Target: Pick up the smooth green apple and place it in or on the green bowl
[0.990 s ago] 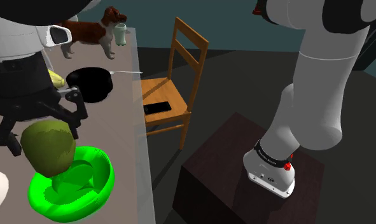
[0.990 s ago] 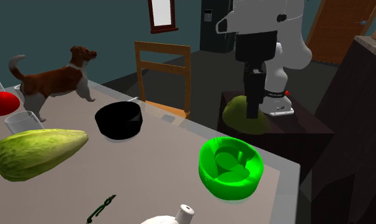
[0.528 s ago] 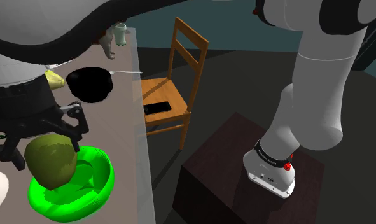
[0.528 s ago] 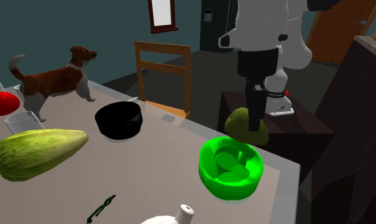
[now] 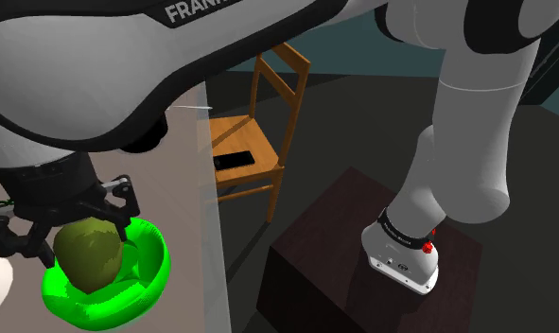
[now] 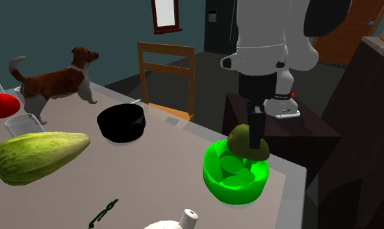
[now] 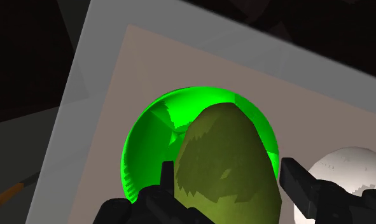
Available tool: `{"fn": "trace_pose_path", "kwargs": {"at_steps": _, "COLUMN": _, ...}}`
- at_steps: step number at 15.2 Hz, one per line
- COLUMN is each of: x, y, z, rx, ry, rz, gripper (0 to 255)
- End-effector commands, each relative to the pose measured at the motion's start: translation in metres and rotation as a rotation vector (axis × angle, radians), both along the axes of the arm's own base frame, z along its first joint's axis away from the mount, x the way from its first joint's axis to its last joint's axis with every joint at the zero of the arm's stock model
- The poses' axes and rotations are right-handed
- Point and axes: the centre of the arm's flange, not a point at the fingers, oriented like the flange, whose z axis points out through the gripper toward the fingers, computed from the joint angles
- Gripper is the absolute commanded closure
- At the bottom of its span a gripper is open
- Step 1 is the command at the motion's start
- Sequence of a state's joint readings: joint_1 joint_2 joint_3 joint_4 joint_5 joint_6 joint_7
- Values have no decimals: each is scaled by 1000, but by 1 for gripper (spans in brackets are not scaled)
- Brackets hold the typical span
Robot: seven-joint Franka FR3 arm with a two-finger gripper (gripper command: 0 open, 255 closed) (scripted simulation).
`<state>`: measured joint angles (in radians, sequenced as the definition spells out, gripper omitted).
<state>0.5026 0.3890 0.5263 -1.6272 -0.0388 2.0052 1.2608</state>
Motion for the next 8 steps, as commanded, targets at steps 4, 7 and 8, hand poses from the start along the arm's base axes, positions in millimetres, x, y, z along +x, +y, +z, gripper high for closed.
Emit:
{"fn": "trace_pose_path", "kwargs": {"at_steps": 4, "x": 0, "y": 0, "z": -19, "rx": 0, "ry": 0, "rz": 0, "gripper": 255}}
{"fn": "trace_pose_path", "kwargs": {"at_steps": 7, "x": 0, "y": 0, "z": -19, "rx": 0, "ry": 0, "rz": 0, "gripper": 255}}
{"fn": "trace_pose_path", "kwargs": {"at_steps": 8, "x": 0, "y": 0, "z": -19, "rx": 0, "ry": 0, "rz": 0, "gripper": 255}}
